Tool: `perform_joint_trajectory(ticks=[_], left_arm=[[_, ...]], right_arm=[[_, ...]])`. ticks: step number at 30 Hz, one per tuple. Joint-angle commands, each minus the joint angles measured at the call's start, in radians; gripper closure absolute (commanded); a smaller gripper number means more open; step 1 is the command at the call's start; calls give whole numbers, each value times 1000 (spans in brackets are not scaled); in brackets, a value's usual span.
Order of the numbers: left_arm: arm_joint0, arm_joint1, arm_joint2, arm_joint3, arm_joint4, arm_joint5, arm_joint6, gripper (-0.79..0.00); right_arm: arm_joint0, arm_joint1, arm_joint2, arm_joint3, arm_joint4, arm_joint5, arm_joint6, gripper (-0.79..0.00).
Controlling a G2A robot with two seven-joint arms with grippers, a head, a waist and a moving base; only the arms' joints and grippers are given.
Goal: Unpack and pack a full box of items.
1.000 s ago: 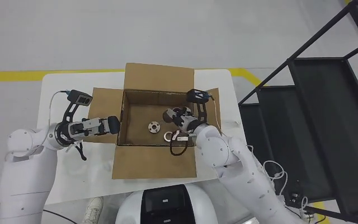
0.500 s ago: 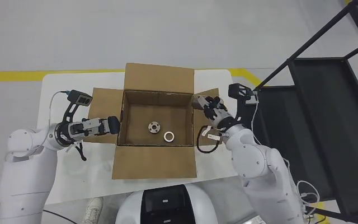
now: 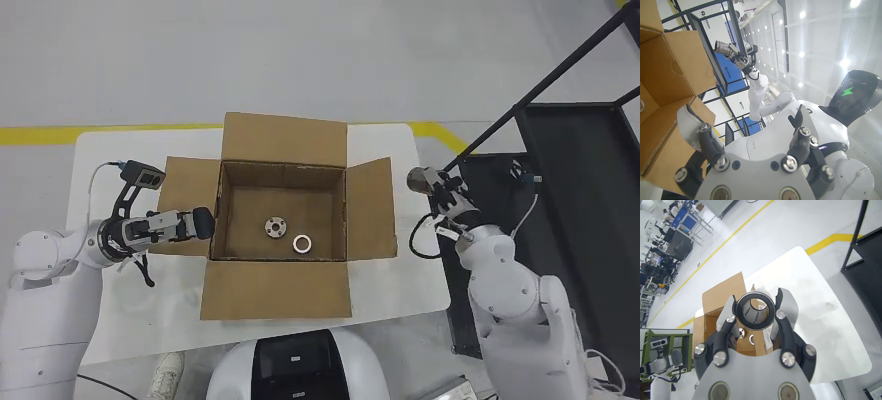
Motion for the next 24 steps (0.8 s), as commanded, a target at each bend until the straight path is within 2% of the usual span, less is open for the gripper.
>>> perform_joint_trajectory(ticks=[1,9,24], left_arm=[[0,0,0,0,0,0,0,-785],[0,0,0,0,0,0,0,-785],[0,0,0,0,0,0,0,-785]], right_arm=[[-6,1,17,29,5,2,13,0],[8,8,-23,132,-59,16,97,0],[-22,6,-133,261,-111,28,120,0]])
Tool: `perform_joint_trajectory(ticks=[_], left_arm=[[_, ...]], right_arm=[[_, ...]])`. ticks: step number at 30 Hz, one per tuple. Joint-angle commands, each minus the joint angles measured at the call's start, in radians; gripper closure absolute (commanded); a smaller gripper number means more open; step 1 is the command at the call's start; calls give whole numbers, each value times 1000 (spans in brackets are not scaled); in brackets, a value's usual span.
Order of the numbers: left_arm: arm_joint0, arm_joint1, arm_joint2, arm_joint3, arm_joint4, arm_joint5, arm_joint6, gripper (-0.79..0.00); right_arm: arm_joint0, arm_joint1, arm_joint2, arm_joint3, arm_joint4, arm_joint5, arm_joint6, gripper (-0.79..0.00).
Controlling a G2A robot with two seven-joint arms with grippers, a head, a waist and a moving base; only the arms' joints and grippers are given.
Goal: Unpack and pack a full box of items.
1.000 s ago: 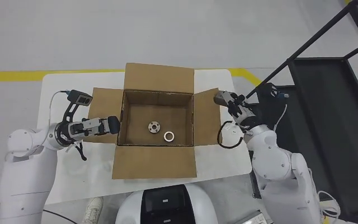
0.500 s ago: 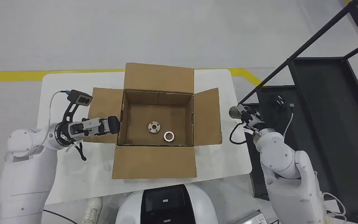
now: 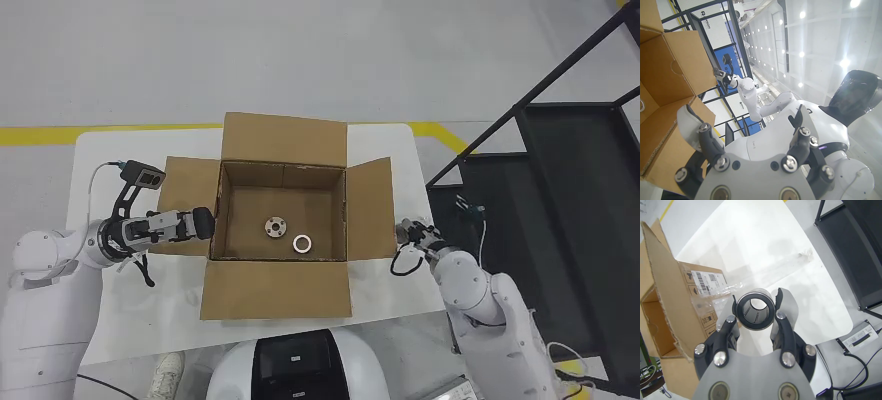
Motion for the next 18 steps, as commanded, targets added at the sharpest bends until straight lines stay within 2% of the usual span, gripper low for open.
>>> perform_joint_trajectory(ticks=[1,9,18], left_arm=[[0,0,0,0,0,0,0,-785],[0,0,0,0,0,0,0,-785],[0,0,0,0,0,0,0,-785]], right_arm=[[5,0,-24,27,-18,-1,-1,0],[43,-7,-113,126,-88,18,-46,0],[82,-17,-124,255,-68,30,-127,0]])
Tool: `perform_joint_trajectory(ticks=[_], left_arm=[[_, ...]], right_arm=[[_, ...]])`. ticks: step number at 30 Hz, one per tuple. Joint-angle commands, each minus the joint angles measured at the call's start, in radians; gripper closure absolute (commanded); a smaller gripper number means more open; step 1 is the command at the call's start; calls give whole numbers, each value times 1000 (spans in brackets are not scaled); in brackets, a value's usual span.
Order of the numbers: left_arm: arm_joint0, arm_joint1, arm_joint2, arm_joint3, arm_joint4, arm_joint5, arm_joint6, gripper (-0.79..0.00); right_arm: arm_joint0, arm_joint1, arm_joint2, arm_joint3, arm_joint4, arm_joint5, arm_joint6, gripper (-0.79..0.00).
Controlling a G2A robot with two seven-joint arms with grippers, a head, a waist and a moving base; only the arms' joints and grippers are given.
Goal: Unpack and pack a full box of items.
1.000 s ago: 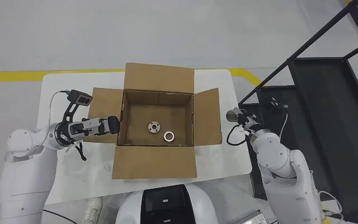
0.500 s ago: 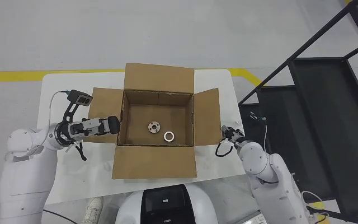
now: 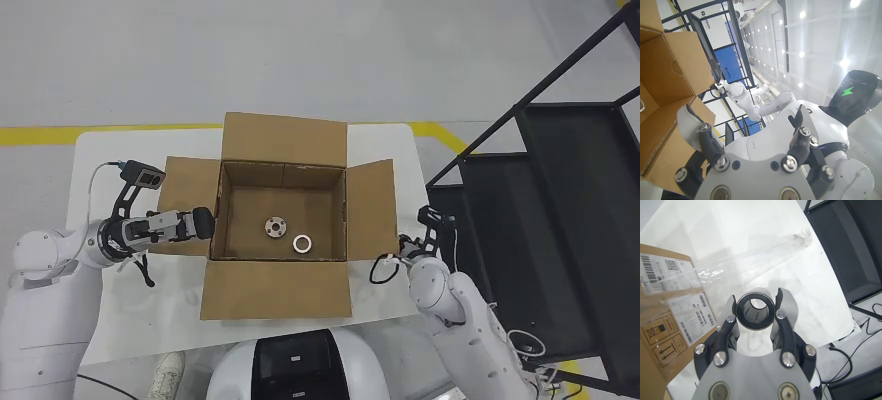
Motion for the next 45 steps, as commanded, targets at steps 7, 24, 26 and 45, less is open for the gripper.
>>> perform_joint_trajectory(ticks=[7,24,26,45], left_arm=[[0,0,0,0,0,0,0,-785],[0,0,0,0,0,0,0,-785],[0,0,0,0,0,0,0,-785],[0,0,0,0,0,0,0,-785]], right_arm=[[35,-5,35,112,40,-12,-69,0],[67,-10,74,199,75,-27,-133,0],[70,-11,72,203,78,-28,-132,0],[46,-13,101,114,92,10,-105,-785]])
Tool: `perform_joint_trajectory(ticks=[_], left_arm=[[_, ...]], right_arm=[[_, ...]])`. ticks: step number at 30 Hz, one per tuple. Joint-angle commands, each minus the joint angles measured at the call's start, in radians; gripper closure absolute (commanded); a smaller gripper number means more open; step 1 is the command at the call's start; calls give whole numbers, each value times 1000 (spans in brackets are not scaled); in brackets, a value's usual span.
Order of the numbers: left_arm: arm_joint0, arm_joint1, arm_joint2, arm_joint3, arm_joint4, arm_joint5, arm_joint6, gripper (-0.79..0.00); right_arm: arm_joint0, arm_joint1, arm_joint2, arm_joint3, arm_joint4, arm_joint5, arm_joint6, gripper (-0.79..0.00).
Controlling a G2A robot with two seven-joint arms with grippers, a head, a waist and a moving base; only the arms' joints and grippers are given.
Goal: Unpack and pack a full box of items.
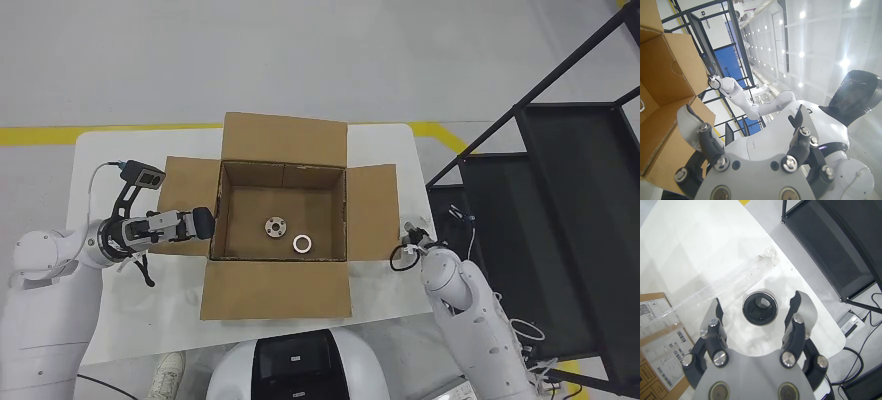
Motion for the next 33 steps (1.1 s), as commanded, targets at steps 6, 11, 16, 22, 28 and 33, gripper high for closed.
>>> perform_joint_trajectory(ticks=[6,11,16,22,28,33], left_arm=[[0,0,0,0,0,0,0,-785],[0,0,0,0,0,0,0,-785],[0,0,0,0,0,0,0,-785],[0,0,0,0,0,0,0,-785],[0,0,0,0,0,0,0,-785],[0,0,0,0,0,0,0,-785]], right_arm=[[-84,2,63,-179,19,24,-24,-785],[-118,2,100,-313,30,-29,-74,-785],[-134,1,104,-449,3,-96,-157,-785],[-95,5,16,-563,11,-288,-70,-785],[21,9,-136,-592,-43,-365,133,-785],[167,1,-257,-494,-33,-345,302,-785]])
